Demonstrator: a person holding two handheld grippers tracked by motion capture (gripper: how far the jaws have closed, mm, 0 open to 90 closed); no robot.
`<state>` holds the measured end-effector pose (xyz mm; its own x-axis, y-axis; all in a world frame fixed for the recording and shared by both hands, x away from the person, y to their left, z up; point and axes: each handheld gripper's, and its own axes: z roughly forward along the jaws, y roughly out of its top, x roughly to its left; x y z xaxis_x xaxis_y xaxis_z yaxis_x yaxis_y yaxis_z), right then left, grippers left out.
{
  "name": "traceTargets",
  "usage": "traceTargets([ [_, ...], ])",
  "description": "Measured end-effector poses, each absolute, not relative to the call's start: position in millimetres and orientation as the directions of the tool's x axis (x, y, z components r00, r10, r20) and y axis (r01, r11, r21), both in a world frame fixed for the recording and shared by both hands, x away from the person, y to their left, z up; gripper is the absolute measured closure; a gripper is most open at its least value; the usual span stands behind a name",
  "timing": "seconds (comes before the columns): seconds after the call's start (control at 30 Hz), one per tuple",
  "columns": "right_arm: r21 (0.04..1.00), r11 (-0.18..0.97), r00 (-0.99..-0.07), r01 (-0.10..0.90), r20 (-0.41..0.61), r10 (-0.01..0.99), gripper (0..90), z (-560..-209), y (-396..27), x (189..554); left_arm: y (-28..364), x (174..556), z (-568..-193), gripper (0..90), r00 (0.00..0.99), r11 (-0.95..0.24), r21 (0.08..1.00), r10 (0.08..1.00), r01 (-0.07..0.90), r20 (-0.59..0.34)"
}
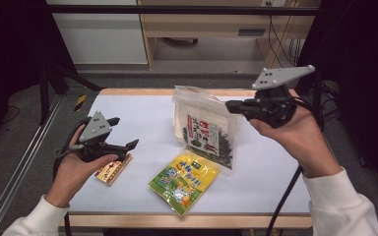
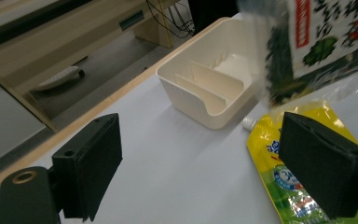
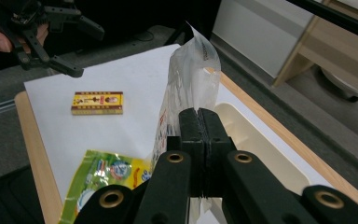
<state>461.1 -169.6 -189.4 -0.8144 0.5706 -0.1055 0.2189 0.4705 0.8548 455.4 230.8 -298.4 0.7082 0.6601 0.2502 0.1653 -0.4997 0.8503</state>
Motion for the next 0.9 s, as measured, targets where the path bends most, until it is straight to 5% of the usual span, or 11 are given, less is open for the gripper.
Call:
traceTargets([
  [0.3,0.857,0.471,-0.855,0.211,-0.072,0.514,90.0,-190,-125,487,227,456,-260,11.8,0.679,-0.576,0.813,0.629,0.081,0.378],
  [0.9,0.839,0.501,-0.897,0.213,-0.036,0.441,90.0,-211,-76,502,223,476,-243,9.3,0.695,-0.635,0.772,0.565,0.021,0.445],
])
